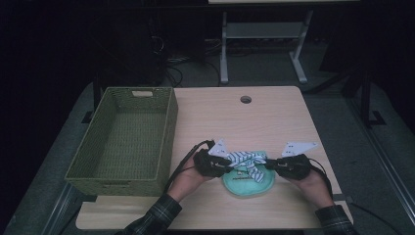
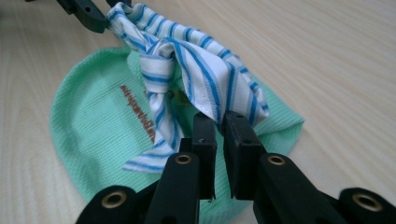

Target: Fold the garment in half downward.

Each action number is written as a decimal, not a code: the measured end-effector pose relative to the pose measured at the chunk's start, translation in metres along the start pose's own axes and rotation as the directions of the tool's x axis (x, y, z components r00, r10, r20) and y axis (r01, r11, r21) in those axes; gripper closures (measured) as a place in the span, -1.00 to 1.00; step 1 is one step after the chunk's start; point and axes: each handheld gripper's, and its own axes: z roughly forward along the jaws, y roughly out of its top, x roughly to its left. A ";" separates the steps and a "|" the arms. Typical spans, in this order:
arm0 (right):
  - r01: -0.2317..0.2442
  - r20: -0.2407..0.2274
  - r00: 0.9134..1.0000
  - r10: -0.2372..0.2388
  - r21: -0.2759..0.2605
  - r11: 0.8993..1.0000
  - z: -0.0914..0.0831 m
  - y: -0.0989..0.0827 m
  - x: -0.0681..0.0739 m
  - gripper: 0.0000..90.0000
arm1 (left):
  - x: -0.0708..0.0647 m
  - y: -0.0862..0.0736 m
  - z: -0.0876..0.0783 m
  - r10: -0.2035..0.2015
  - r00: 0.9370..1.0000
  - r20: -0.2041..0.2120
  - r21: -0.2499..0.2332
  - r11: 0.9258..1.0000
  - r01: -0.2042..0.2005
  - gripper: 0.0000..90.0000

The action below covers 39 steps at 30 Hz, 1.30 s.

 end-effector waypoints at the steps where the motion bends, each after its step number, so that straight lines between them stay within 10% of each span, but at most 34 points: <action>1: -0.005 -0.004 1.000 0.005 0.000 1.000 -0.001 -0.001 0.001 0.80 | -0.001 -0.001 -0.001 0.004 1.000 0.012 0.005 1.000 -0.004 0.51; 8: -0.044 -0.013 0.999 0.044 -0.045 0.998 -0.019 -0.002 0.000 0.57 | -0.008 0.002 -0.021 -0.024 0.999 0.025 -0.075 0.997 0.026 0.28; 14: -0.040 -0.002 0.999 0.040 -0.072 0.997 -0.026 0.013 -0.009 0.73 | 0.001 0.006 -0.030 -0.046 0.999 -0.010 -0.100 0.994 0.045 0.62; 20: -0.032 -0.002 0.999 0.032 -0.069 0.997 -0.017 0.029 -0.021 1.00 | 0.014 0.008 -0.027 -0.087 0.996 -0.016 -0.093 0.992 0.086 0.98; 30: -0.057 -0.030 0.998 0.057 -0.006 0.998 0.024 0.048 -0.039 1.00 | 0.027 0.007 -0.007 -0.144 0.989 -0.025 -0.063 0.988 0.142 0.99; 39: -0.060 -0.056 0.997 0.061 0.012 0.998 0.027 0.042 -0.036 1.00 | 0.027 0.004 0.004 -0.152 0.988 -0.015 -0.049 0.987 0.151 0.99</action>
